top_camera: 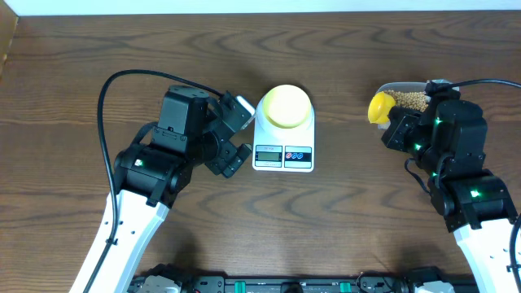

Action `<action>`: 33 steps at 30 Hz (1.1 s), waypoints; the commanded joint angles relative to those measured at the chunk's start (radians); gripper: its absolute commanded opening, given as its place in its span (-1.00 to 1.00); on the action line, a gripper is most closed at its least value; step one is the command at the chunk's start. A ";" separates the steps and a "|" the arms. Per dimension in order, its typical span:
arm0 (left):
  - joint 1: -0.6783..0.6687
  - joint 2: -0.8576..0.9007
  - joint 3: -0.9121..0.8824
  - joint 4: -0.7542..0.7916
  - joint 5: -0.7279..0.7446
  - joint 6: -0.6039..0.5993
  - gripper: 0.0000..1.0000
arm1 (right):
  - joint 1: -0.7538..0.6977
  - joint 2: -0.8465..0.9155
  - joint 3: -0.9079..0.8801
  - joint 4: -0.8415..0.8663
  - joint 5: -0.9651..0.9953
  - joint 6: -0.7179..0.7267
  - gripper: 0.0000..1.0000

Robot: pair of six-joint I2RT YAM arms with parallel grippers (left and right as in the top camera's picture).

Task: Scoop item into bowl and weigh 50g on scale
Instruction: 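Withdraw the left gripper from the scale back to the left, then dip the yellow scoop into the bean tub with the right gripper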

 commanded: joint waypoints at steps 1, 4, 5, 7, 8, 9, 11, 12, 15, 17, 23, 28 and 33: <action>0.004 0.007 -0.002 0.001 0.014 0.020 0.77 | -0.005 0.001 0.023 0.001 0.014 -0.015 -0.98; 0.004 0.007 -0.002 0.001 0.014 0.020 0.77 | -0.005 0.001 0.023 0.002 0.014 -0.015 -0.97; 0.004 0.007 -0.002 0.001 0.014 0.020 0.77 | -0.005 0.001 0.023 0.002 0.014 -0.015 -0.98; 0.004 0.007 -0.002 0.001 0.014 0.020 0.77 | -0.005 0.001 0.023 0.002 0.014 -0.015 -0.98; 0.004 0.007 -0.002 0.001 0.014 0.020 0.78 | -0.005 0.001 0.023 0.002 0.014 -0.015 -0.98; 0.004 0.007 -0.002 0.001 0.014 0.020 0.77 | -0.005 0.001 0.023 0.001 0.014 -0.014 -0.98; 0.004 0.007 -0.002 0.001 0.014 0.020 0.78 | -0.005 0.001 0.023 0.000 0.013 -0.014 -0.97; 0.004 0.007 -0.002 0.001 0.014 0.020 0.78 | -0.004 0.001 0.023 0.000 0.013 -0.014 -0.98; 0.004 0.007 -0.002 0.001 0.014 0.020 0.77 | -0.004 0.001 0.023 0.000 0.010 -0.014 -0.98; 0.004 0.007 -0.002 0.001 0.014 0.020 0.77 | -0.004 0.001 0.023 0.000 0.010 -0.014 -0.98; 0.004 0.007 -0.002 0.001 0.014 0.020 0.77 | -0.004 0.001 0.023 -0.003 0.002 -0.015 -0.97; 0.004 0.007 -0.002 0.001 0.014 0.020 0.77 | -0.004 0.001 0.023 -0.003 0.002 -0.014 -0.98; 0.004 0.007 -0.002 0.001 0.014 0.020 0.78 | -0.004 0.001 0.023 -0.003 0.002 -0.015 -0.98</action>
